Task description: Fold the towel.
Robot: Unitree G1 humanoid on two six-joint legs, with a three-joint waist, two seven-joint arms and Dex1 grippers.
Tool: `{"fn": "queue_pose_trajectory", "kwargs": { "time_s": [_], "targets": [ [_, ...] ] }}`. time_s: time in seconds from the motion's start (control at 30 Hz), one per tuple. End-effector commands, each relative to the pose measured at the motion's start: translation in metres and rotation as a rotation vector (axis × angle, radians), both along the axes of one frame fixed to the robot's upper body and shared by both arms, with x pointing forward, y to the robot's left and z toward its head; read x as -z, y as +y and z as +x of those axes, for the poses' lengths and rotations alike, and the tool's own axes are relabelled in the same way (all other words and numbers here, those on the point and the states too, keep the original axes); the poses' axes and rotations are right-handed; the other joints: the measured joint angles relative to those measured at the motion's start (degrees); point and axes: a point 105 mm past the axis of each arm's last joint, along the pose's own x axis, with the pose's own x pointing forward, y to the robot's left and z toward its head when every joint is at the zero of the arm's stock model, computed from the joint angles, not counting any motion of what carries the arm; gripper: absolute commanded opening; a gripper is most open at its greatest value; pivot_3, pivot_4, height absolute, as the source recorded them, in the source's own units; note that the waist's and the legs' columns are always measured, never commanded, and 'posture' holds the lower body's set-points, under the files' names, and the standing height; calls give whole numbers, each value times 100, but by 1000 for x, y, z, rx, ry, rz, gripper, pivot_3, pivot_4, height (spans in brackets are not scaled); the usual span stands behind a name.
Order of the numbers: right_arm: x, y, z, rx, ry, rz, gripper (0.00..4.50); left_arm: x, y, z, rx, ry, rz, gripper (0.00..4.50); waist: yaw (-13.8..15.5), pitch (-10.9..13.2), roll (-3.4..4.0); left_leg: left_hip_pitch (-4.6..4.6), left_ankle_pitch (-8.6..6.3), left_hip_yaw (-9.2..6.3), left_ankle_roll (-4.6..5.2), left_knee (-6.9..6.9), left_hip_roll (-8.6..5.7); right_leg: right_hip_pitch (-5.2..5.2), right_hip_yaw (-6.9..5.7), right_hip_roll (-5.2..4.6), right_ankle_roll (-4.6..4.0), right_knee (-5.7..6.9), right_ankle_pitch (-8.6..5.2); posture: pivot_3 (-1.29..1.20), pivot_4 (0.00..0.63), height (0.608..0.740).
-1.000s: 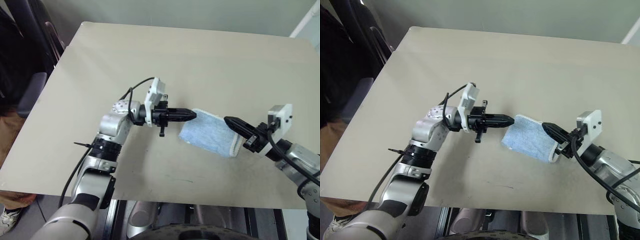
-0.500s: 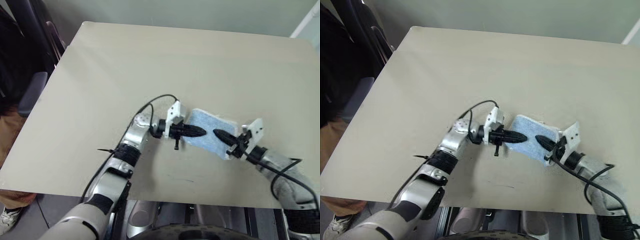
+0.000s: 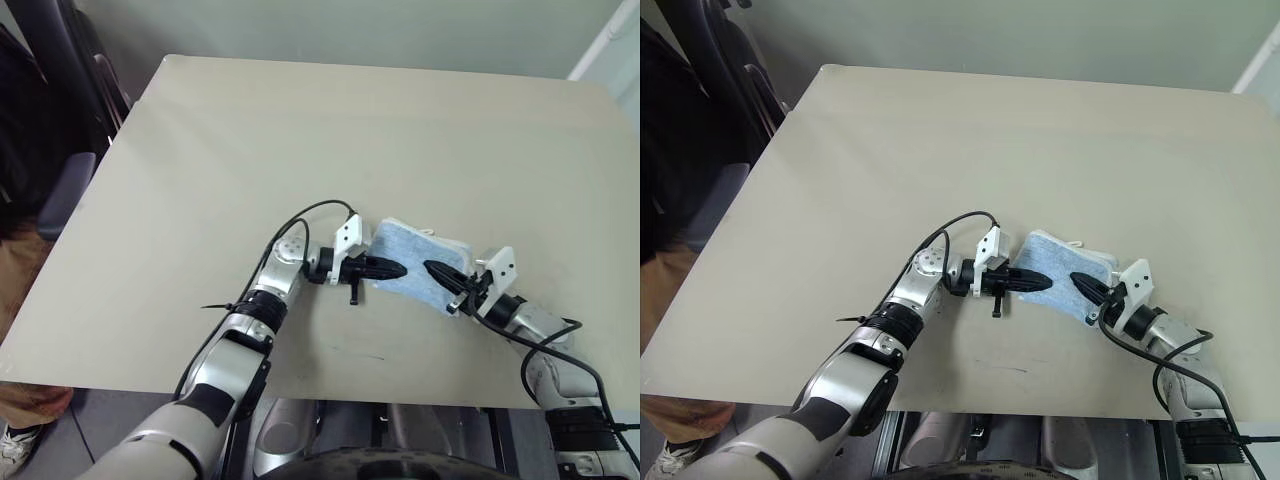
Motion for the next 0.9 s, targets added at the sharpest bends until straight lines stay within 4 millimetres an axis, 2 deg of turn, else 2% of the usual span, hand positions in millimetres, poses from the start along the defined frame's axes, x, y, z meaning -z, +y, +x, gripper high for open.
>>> {"fn": "queue_pose_trajectory", "kwargs": {
  "time_s": [0.03,0.17,0.23,0.33,0.5,0.6,0.63,0.73,0.8,0.9],
  "targets": [
    [-2,-7,-5,-14,86,0,172,-17,3,2,7,-5,-70,211,0,1,2,-2,0,0,-1,0,0,-2,0,0,-2,0,1,0,150,733],
    [-42,-3,-9,-53,44,82,1181,-45,5,-3,64,29,-160,204,10,2,4,-34,10,0,-11,-4,0,-26,0,2,-6,1,-3,0,150,733],
    [-63,-7,-9,-53,14,120,1852,-62,8,-3,71,39,-207,589,9,3,6,-65,44,3,-69,-4,0,-62,0,2,-8,2,-5,0,150,733],
    [-83,-11,-14,-80,17,151,2867,-84,14,-5,87,34,-260,1458,16,3,5,-109,52,5,-74,-1,-1,-101,0,0,-2,2,-6,0,150,733],
    [-88,-12,-16,-83,33,163,4500,-89,16,-7,84,45,-264,3211,20,3,5,-109,59,3,-55,-7,1,-105,-1,1,10,6,-12,0,150,733],
    [-78,-37,-24,-42,243,133,4500,-92,34,-16,130,-2,-216,4303,21,5,9,-113,60,5,-44,-7,0,-110,1,-1,21,6,-7,0,150,733],
    [-78,-42,-28,-35,285,138,4500,-90,38,-17,134,-18,-196,4492,24,5,7,-116,58,8,-44,-6,0,-113,3,-2,22,5,-6,0,150,733],
    [-80,-50,-31,-8,351,146,4500,-82,45,-19,126,-63,-141,4492,20,5,7,-112,44,6,-69,-11,0,-112,3,0,5,5,-20,0,150,733],
    [-76,-63,-32,50,432,174,4500,-74,47,-10,41,-119,-111,4492,24,5,7,-111,44,6,-68,-11,0,-112,3,0,4,6,-22,0,150,733],
    [-70,-73,-34,93,535,197,4500,-67,50,-11,20,-152,-94,4492,42,5,7,-118,43,6,-64,-5,-4,-111,10,-2,17,4,-25,0,150,733]
  ]
}}
